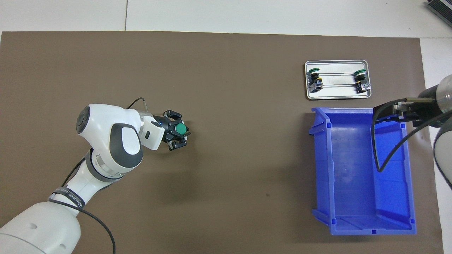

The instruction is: Place and press button with both arms

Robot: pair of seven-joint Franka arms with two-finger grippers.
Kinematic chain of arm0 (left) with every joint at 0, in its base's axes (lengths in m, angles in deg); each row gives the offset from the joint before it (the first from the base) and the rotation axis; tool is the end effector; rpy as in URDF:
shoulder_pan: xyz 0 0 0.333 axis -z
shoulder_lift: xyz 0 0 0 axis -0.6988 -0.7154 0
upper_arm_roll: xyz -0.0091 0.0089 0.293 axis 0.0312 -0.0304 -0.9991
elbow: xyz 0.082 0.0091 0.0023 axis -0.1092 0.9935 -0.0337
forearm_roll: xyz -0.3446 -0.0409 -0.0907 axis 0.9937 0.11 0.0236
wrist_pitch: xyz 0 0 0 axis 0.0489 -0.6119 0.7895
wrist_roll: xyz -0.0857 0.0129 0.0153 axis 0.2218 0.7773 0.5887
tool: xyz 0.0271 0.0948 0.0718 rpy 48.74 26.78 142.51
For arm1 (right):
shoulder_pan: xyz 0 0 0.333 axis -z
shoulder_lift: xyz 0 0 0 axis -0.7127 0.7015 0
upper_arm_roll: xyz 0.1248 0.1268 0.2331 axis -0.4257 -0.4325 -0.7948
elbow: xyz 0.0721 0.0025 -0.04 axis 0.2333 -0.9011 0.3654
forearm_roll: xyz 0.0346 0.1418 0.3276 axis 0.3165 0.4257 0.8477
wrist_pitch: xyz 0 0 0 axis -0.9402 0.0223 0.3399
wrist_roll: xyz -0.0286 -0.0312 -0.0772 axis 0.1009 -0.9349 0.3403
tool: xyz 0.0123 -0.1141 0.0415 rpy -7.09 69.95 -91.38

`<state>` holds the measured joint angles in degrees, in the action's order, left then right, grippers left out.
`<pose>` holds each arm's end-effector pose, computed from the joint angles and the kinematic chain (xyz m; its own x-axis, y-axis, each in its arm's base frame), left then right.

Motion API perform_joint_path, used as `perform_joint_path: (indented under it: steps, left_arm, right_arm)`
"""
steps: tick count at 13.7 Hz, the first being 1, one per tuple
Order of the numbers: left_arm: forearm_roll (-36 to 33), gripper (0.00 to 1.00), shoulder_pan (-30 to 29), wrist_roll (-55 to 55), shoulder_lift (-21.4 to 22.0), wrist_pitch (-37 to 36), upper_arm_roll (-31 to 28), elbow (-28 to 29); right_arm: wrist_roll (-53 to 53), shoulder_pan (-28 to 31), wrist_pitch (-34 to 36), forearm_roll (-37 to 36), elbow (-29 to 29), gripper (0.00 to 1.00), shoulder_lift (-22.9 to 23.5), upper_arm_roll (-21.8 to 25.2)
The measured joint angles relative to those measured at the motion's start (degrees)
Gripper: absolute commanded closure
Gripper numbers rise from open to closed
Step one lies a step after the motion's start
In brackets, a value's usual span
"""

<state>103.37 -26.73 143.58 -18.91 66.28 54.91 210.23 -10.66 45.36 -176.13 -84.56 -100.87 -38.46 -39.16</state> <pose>0.5107 -0.2193 0.2772 0.2021 -0.7885 0.5809 -0.9793 -0.1565 0.1282 0.5124 0.0176 0.5677 0.9944 -0.0996 -0.0355 -0.0986 -0.9948 0.0265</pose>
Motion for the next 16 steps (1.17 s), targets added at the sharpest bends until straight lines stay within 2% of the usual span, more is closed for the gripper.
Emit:
perform_joint_path:
  steps: [4,9,16]
  left_arm:
    - [0.06,0.83,-0.90,0.40,0.07,-0.48,-0.10,0.00]
    - [0.08,0.83,-4.07,1.36,0.32,-4.40,-0.16,0.15]
    - [0.33,0.82,-4.21,1.45,0.83,-4.59,-0.10,0.97]
  right_arm:
    - [0.00,0.00,0.00,0.00,0.00,0.00,0.00,0.00]
    - [0.00,0.00,0.00,0.00,0.00,0.00,0.00,0.00]
    - [0.00,0.00,0.00,0.00,0.00,0.00,0.00,0.00]
